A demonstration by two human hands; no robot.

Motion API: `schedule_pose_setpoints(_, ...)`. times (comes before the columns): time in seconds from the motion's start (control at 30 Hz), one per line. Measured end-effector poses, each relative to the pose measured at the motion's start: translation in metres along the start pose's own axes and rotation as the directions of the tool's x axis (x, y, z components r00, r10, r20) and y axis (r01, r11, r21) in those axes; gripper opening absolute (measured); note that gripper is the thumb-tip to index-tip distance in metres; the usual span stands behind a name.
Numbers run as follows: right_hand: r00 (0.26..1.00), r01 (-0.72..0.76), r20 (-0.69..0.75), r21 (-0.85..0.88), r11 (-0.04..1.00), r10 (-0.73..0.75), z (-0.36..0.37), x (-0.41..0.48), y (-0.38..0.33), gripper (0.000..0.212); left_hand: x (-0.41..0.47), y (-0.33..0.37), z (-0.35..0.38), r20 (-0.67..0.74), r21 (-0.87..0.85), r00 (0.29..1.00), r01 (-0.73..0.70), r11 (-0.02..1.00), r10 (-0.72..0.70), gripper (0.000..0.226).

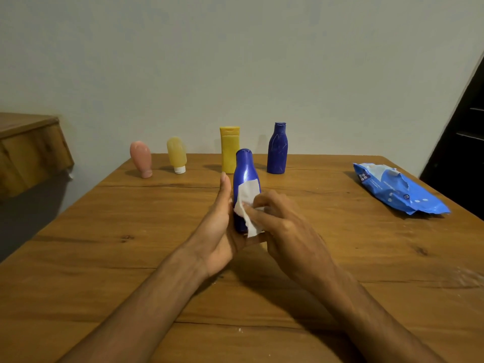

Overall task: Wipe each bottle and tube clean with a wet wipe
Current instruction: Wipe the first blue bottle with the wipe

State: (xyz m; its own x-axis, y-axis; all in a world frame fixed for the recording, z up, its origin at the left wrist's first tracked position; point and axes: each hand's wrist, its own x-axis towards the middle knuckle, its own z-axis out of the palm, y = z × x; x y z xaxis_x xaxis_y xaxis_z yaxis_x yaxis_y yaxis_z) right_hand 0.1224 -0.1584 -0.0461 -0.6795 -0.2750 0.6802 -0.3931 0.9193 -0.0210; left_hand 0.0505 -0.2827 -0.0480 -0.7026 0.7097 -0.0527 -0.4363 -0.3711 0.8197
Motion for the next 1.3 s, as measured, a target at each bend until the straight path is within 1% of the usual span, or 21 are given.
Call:
schedule_pose_setpoints(0.07,0.996,-0.081,-0.047,-0.005,0.997,0.081,-0.001,-0.001,0.005,0.035,-0.001,-0.002,0.001,0.045,0.047,0.999,0.001,0.999,-0.003,0.074)
schedule_pose_setpoints(0.13,0.977,-0.173,-0.125,0.028,0.984,0.175,-0.002,-0.002,0.012,0.032,-0.001,-0.003,0.000,0.091,0.074,0.996,0.019,0.997,-0.026,0.075)
schedule_pose_setpoints(0.17,0.956,-0.222,-0.181,0.060,0.973,0.230,-0.003,-0.002,0.016,0.034,-0.001,-0.003,-0.002,0.097,0.077,0.995,0.030,0.997,-0.037,0.076)
schedule_pose_setpoints(0.23,0.894,-0.304,-0.313,0.101,0.947,0.321,-0.006,0.000,0.023,0.037,0.000,-0.004,-0.004,0.104,0.056,0.993,0.056,0.997,-0.062,0.078)
schedule_pose_setpoints(0.3,0.849,-0.351,-0.381,0.112,0.930,0.367,-0.009,0.002,0.026,0.039,-0.001,-0.004,-0.004,0.125,0.045,0.990,0.064,0.997,-0.069,0.078)
schedule_pose_setpoints(0.33,0.851,-0.350,-0.379,0.110,0.930,0.365,-0.008,0.002,0.025,0.039,-0.001,-0.004,-0.004,0.138,0.054,0.988,0.064,0.996,-0.071,0.079)
schedule_pose_setpoints(0.37,0.868,-0.326,-0.359,0.112,0.939,0.344,-0.007,0.002,0.025,0.037,0.000,-0.005,-0.003,0.150,0.066,0.986,0.066,0.996,-0.076,0.080)
schedule_pose_setpoints(0.47,0.944,-0.207,-0.219,0.198,0.958,0.249,-0.003,0.000,0.018,0.027,0.000,-0.005,-0.002,0.157,0.070,0.985,0.065,0.995,-0.075,0.077)
schedule_pose_setpoints(0.57,0.976,-0.174,-0.077,0.273,0.946,0.202,-0.004,-0.001,0.012,0.039,0.000,-0.003,-0.003,0.132,0.020,0.990,0.042,0.999,-0.044,0.066)
schedule_pose_setpoints(0.63,0.980,-0.170,-0.043,0.312,0.935,0.192,-0.006,-0.001,0.012,0.040,-0.001,-0.002,-0.004,0.125,0.025,0.991,0.043,0.999,-0.046,0.066)
schedule_pose_setpoints(0.73,0.964,-0.186,-0.123,0.314,0.931,0.234,-0.005,0.000,0.017,0.029,-0.001,-0.003,-0.003,0.134,0.117,0.988,0.055,0.992,-0.071,0.075)
schedule_pose_setpoints(0.8,0.959,-0.187,-0.145,0.314,0.931,0.242,-0.004,-0.001,0.018,0.026,-0.001,-0.004,-0.003,0.155,0.145,0.985,0.057,0.988,-0.080,0.078)
schedule_pose_setpoints(0.9,0.978,-0.137,-0.114,0.290,0.947,0.177,-0.003,0.000,0.017,0.025,-0.002,-0.005,-0.004,0.143,0.192,0.988,0.031,0.981,-0.059,0.073)
schedule_pose_setpoints(1.0,0.944,-0.178,-0.209,0.325,0.929,0.254,-0.003,0.002,0.023,0.020,-0.002,-0.006,-0.003,0.144,0.240,0.986,0.046,0.970,-0.082,0.071)
schedule_pose_setpoints(1.03,0.942,-0.173,-0.222,0.328,0.929,0.253,-0.003,0.003,0.023,0.020,-0.003,-0.008,-0.002,0.141,0.247,0.987,0.043,0.968,-0.079,0.069)
schedule_pose_setpoints(1.13,0.973,-0.119,-0.169,0.225,0.967,0.159,-0.002,0.001,0.020,0.020,-0.004,-0.008,0.002,0.089,0.294,0.995,0.013,0.956,-0.041,0.059)
schedule_pose_setpoints(1.17,0.971,-0.134,-0.167,0.210,0.969,0.170,-0.001,0.001,0.020,0.019,-0.005,-0.008,0.002,0.073,0.321,0.996,0.019,0.947,-0.045,0.061)
schedule_pose_setpoints(1.2,0.958,-0.175,-0.188,0.217,0.960,0.217,-0.001,0.002,0.021,0.017,-0.005,-0.007,0.002,0.063,0.348,0.996,0.035,0.937,-0.060,0.066)
schedule_pose_setpoints(1.27,0.911,-0.264,-0.249,0.264,0.928,0.330,-0.002,0.005,0.025,0.016,-0.005,-0.009,0.002,0.053,0.377,0.994,0.066,0.924,-0.093,0.073)
schedule_pose_setpoints(1.3,0.895,-0.289,-0.258,0.284,0.914,0.363,-0.003,0.005,0.025,0.017,-0.006,-0.009,0.002,0.052,0.371,0.994,0.074,0.926,-0.101,0.073)
